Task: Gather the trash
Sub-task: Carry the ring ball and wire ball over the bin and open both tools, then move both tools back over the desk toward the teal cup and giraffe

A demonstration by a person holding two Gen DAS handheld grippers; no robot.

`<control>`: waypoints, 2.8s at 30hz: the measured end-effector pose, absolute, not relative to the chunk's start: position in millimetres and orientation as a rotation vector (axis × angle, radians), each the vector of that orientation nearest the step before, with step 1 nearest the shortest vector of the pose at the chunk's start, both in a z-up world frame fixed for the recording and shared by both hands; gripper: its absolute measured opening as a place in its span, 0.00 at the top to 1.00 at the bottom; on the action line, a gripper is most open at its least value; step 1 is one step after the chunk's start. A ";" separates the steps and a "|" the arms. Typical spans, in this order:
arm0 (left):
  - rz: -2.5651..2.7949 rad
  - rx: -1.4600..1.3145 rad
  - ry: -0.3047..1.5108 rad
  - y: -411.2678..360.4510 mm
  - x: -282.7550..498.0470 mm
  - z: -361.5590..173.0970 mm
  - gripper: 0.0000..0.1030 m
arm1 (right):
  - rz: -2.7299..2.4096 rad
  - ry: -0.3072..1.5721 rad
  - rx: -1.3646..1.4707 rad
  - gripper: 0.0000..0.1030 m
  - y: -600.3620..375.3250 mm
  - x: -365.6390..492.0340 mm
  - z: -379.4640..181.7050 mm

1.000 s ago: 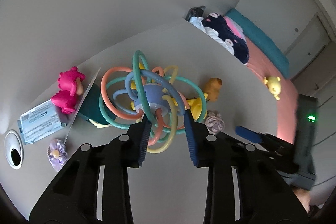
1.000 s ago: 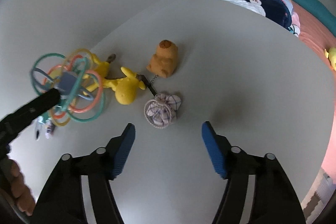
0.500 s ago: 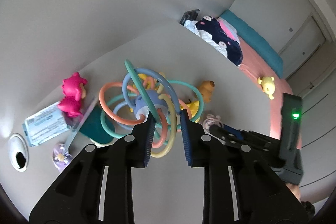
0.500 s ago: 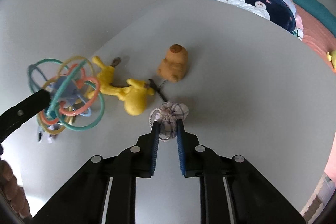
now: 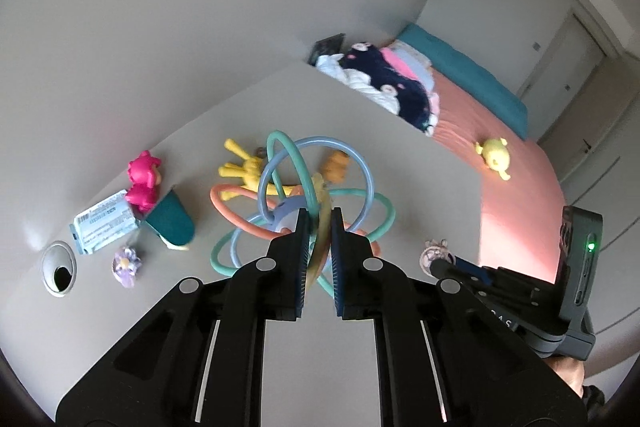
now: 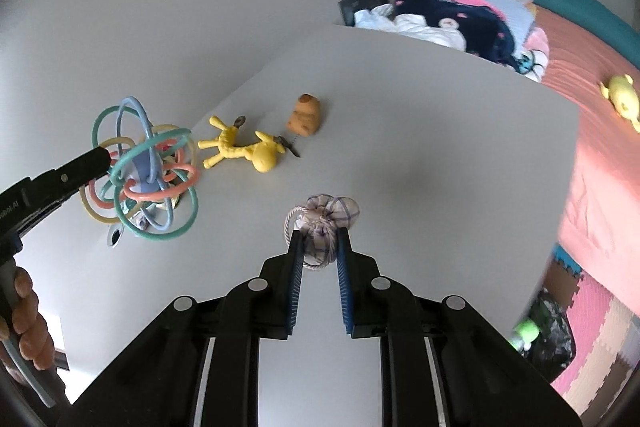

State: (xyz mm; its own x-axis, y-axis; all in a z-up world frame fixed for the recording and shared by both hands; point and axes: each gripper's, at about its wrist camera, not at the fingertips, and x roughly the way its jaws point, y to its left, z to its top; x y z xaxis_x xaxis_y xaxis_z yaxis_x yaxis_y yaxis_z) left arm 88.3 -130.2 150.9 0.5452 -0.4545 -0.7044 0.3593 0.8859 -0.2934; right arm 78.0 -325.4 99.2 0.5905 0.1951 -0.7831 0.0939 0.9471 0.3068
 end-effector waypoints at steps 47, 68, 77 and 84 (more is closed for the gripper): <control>-1.002 0.471 0.990 -524.6 -169.9 15.1 0.06 | -0.630 0.816 0.859 0.03 -665.5 -291.1 13.2; -0.972 0.424 0.975 -502.8 -148.5 28.3 0.06 | -0.611 0.826 0.801 0.03 -641.0 -257.5 30.6; -0.919 0.408 0.901 -466.3 -127.5 55.6 0.06 | -0.569 0.814 0.745 0.03 -611.4 -223.7 55.7; -0.846 0.355 0.879 -422.6 -90.2 75.3 0.06 | -0.504 0.813 0.688 0.03 -577.9 -177.6 76.8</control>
State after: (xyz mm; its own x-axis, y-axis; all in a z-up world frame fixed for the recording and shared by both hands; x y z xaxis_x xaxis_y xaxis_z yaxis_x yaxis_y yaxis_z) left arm -90.2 -422.6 75.3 0.3510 -0.4998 -0.7918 0.7719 0.6332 -0.0575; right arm -177.6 -577.9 76.8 0.5931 -0.1462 -0.7917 0.6437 0.6769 0.3572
